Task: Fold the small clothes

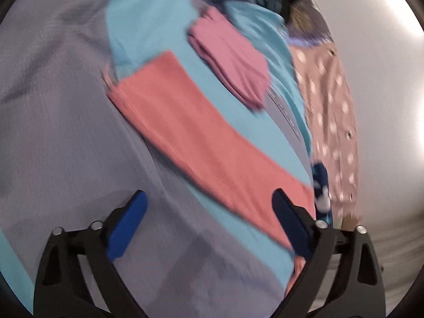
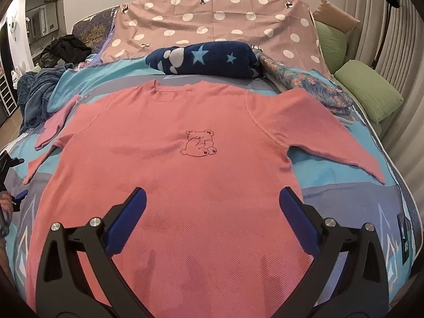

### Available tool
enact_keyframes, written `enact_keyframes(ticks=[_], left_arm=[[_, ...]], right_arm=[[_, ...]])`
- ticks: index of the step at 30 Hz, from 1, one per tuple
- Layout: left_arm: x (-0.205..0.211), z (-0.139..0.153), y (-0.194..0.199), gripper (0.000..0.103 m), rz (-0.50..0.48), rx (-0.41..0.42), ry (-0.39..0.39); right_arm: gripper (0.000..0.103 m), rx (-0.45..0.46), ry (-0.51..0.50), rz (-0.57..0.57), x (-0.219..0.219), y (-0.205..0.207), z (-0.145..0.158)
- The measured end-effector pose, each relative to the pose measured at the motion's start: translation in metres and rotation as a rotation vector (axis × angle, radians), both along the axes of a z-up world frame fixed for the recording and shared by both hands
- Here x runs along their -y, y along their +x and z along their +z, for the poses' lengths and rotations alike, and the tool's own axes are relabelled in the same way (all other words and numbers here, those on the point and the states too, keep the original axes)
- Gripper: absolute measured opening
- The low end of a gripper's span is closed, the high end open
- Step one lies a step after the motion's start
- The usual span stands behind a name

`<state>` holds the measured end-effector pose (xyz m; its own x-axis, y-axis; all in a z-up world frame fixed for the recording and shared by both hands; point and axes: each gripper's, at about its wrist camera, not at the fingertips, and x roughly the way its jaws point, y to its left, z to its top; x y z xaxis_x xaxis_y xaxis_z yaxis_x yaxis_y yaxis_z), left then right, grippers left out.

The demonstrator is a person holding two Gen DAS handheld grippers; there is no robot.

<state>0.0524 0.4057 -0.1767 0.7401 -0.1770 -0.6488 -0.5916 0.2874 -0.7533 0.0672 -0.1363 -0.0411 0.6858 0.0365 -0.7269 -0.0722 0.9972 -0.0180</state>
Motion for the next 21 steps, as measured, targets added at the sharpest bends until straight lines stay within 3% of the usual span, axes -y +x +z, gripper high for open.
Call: enact_keyframes(ticks=[4, 6, 9, 13, 15, 17, 21], left_arm=[[-0.02, -0.009, 0.017, 0.069, 0.042, -0.024, 0.048], [-0.029, -0.014, 0.022, 0.04, 0.063, -0.032, 0.069], [-0.039, -0.013, 0.021, 0.009, 0.086, -0.007, 0.059], [-0.027, 0.029, 0.03, 0.008, 0.06, 0.09, 0.17], [-0.013, 0.05, 0.041, 0.008, 0.012, 0.165, 0.165], [0.014, 0.077, 0.059, 0.007, -0.077, 0.254, 0.167], [0.1, 0.133, 0.092, 0.008, -0.306, 0.392, 0.267]], right_arm=[[0.101, -0.013, -0.012, -0.002, -0.002, 0.007, -0.006], [0.101, -0.02, -0.01, -0.006, -0.001, 0.011, -0.009], [0.101, -0.027, -0.013, -0.012, 0.001, 0.014, -0.011], [0.101, -0.018, -0.013, -0.015, 0.003, 0.017, -0.01], [0.101, -0.013, 0.001, -0.019, 0.004, 0.018, -0.009], [0.101, -0.01, 0.02, -0.022, 0.006, 0.018, -0.008], [0.101, -0.013, 0.032, -0.016, 0.011, 0.015, -0.01]])
